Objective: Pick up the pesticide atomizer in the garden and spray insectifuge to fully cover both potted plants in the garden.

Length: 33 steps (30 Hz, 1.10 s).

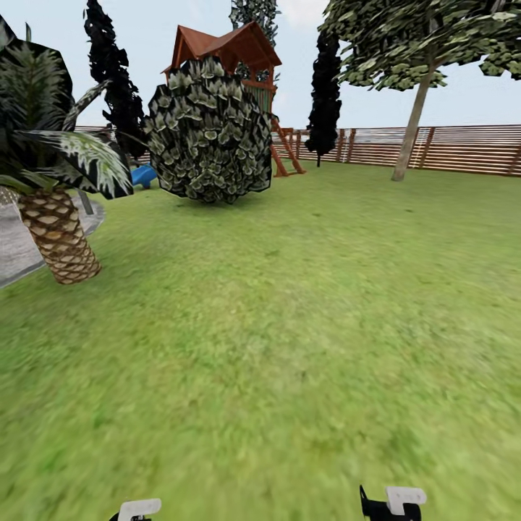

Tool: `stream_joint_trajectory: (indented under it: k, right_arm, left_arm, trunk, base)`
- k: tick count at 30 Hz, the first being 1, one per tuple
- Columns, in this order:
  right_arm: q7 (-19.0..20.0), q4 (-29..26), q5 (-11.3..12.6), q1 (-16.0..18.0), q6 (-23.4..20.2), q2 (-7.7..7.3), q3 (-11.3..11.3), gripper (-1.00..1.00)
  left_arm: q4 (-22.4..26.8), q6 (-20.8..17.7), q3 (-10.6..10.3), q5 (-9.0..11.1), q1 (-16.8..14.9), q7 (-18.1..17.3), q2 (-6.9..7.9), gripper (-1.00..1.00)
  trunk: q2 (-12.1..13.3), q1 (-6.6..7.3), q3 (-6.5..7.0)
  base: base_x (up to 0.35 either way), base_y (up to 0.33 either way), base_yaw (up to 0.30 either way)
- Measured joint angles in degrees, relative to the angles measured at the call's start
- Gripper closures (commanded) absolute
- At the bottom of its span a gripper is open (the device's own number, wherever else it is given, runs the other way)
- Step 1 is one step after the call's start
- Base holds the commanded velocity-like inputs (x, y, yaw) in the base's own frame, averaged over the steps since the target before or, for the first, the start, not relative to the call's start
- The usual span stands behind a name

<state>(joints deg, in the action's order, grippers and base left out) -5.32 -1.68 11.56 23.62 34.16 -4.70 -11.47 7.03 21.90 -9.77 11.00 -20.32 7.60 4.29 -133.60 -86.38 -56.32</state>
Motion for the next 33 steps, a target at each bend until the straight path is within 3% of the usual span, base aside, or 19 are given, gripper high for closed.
stream_joint_trajectory:
  k: [26, 33]
  right_arm:
    - [0.0, 0.0, -0.1, 0.0, 0.0, -0.14, -0.1, -1.0]
    - [-0.1, 0.0, -0.1, 0.0, 0.0, -0.13, -0.1, -1.0]
  left_arm:
    - [0.0, 0.0, 0.0, 0.0, 0.0, 0.0, 0.0, 1.0]
    - [0.0, -0.1, 0.1, -0.2, 0.0, 0.0, 0.09, 1.0]
  trunk:
    - [0.0, 0.0, 0.0]
    - [0.0, 0.0, 0.0]
  base:
    - [0.34, 0.0, 0.003]
    - [0.34, -0.026, 0.211]
